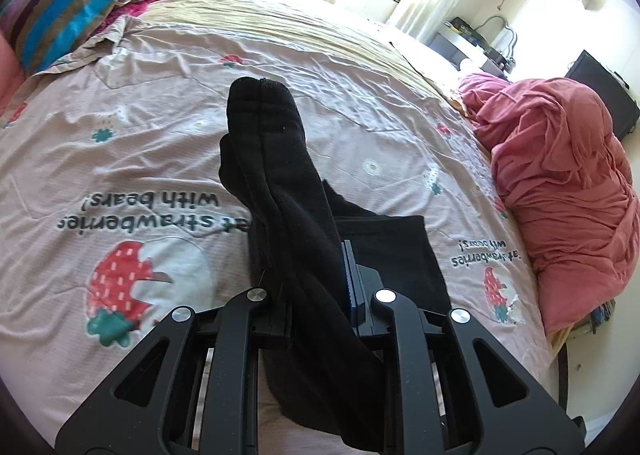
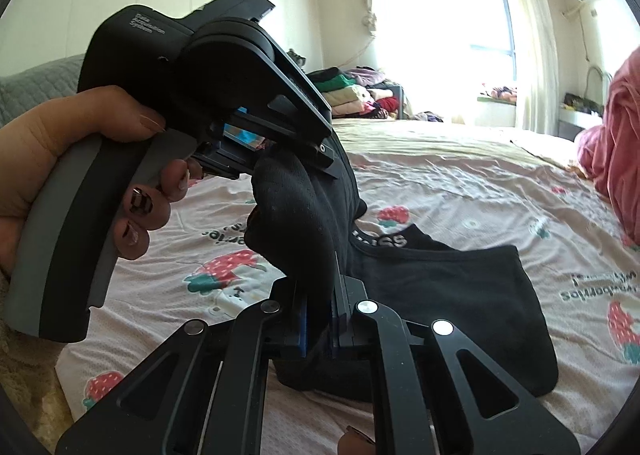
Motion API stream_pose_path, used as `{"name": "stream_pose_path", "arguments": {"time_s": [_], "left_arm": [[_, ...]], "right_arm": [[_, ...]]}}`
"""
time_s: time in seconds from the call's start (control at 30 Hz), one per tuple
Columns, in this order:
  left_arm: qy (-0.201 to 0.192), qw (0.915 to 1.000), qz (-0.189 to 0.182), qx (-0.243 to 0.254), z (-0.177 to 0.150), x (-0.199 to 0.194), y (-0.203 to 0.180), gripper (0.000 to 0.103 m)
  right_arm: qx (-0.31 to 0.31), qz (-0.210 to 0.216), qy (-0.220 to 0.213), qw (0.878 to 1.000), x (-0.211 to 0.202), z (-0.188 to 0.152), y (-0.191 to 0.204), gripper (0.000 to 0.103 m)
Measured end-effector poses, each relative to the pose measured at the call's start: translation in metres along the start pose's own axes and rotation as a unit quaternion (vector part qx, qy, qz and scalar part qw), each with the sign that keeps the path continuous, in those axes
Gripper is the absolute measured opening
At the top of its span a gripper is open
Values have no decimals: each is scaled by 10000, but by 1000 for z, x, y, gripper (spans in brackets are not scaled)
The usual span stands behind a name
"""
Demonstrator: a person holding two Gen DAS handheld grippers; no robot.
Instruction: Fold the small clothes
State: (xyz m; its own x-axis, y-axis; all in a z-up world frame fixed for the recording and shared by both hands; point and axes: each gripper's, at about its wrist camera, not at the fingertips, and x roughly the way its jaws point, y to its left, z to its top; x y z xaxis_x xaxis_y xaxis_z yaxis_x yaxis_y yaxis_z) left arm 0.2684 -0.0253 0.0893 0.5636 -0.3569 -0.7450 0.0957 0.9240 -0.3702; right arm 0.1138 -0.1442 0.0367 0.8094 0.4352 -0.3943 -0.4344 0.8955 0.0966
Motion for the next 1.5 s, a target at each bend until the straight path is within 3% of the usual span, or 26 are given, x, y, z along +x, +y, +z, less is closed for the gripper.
{"name": "stream_pose_path", "arguments": {"time_s": [0.83,1.5], "left_arm": [[572,9968,97,547,-17,74,-81,13],[874,9942,-38,632,-30,120,-108,22]], "right_arm": [[898,-316,323,9949,-16,-37,-70,7],[1642,-402,738,9828,-13,-61,-107,8]]}}
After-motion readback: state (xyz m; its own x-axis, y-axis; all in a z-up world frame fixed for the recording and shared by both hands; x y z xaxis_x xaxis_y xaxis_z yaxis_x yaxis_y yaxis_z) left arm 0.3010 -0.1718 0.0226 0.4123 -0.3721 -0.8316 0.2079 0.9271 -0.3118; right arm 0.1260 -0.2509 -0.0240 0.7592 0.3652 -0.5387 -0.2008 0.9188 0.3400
